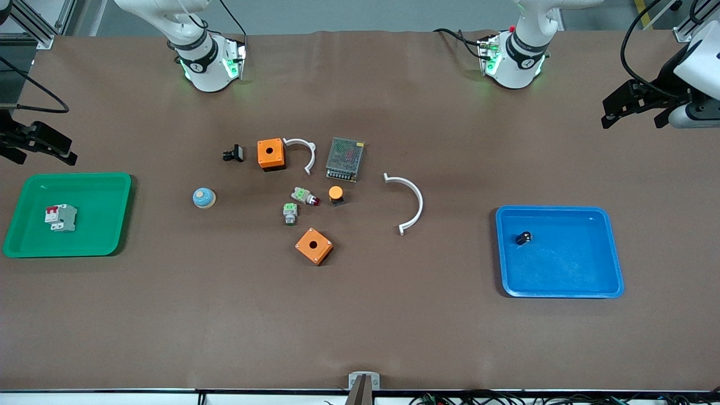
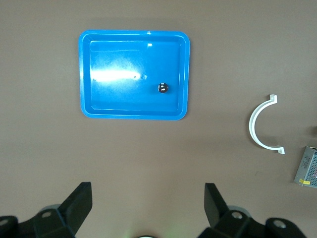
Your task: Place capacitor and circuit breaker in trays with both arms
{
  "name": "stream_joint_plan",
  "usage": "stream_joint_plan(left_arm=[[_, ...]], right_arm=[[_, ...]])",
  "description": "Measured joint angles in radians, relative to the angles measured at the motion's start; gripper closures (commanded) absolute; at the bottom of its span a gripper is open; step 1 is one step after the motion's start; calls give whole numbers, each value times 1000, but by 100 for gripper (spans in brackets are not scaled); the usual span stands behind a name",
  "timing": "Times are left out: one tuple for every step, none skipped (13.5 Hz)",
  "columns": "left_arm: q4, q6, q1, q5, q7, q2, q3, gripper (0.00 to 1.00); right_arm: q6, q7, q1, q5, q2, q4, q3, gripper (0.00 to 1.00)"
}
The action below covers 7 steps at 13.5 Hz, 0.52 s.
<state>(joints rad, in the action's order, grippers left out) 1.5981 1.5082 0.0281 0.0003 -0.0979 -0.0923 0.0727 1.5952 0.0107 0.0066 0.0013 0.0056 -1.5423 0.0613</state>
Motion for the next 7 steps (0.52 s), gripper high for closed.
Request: stream_joint_plan(left_arm=[[0, 0, 1, 18, 0, 6, 1, 0], [0, 1, 2, 28, 1, 13, 2, 0], [-1, 3, 2, 31, 1, 20, 4, 0], [-4, 5, 2, 32, 1, 25, 4, 0], [-9, 6, 2, 32, 1, 28, 4, 0], [-14, 6, 2, 32, 1, 30, 4, 0], [-17, 6, 2, 32, 1, 31, 4, 0]], right_arm=[[0, 0, 0, 0, 0, 3, 1, 0], [0, 0, 0, 0, 0, 6, 1, 0], [0, 0, 0, 0, 1, 10, 1, 0], [0, 0, 0, 0, 1, 17, 2, 0], [0, 0, 0, 0, 1, 25, 2, 0], [-1, 0, 0, 0, 1, 33, 2, 0], [-1, 0, 0, 0, 1, 38, 2, 0]])
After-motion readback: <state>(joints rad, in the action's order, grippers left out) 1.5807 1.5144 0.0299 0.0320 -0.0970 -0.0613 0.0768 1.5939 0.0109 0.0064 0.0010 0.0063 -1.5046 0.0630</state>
